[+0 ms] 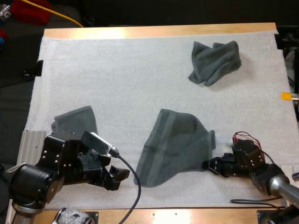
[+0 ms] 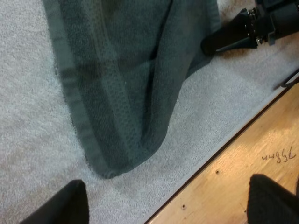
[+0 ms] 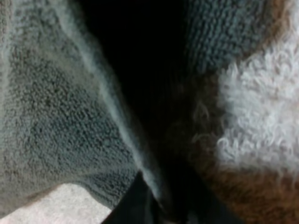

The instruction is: Pick towel from pile, fold and stack

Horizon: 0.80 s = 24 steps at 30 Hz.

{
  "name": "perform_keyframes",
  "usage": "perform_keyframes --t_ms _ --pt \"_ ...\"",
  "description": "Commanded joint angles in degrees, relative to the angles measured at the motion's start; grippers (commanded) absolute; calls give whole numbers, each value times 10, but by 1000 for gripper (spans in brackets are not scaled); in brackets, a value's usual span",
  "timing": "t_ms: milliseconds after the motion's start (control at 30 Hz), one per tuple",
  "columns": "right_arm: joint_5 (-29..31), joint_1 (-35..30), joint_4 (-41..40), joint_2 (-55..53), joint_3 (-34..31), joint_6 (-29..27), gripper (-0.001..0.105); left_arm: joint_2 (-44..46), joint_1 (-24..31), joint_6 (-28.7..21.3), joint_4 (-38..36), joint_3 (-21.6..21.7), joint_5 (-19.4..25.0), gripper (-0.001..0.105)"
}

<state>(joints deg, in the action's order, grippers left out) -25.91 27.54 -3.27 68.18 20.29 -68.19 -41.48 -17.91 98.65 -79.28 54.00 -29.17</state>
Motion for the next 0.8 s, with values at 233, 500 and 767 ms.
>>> perform_keyframes --t_ms 233,500,767 --pt "33 2 -165 -100 29 -6 2 0 1 5 34 3 -11 68" --pt "77 2 -361 -158 78 -35 2 -43 1 20 64 1 -14 68" --pt "95 2 -456 -176 97 -59 2 -94 -27 27 63 -28 -20 68"
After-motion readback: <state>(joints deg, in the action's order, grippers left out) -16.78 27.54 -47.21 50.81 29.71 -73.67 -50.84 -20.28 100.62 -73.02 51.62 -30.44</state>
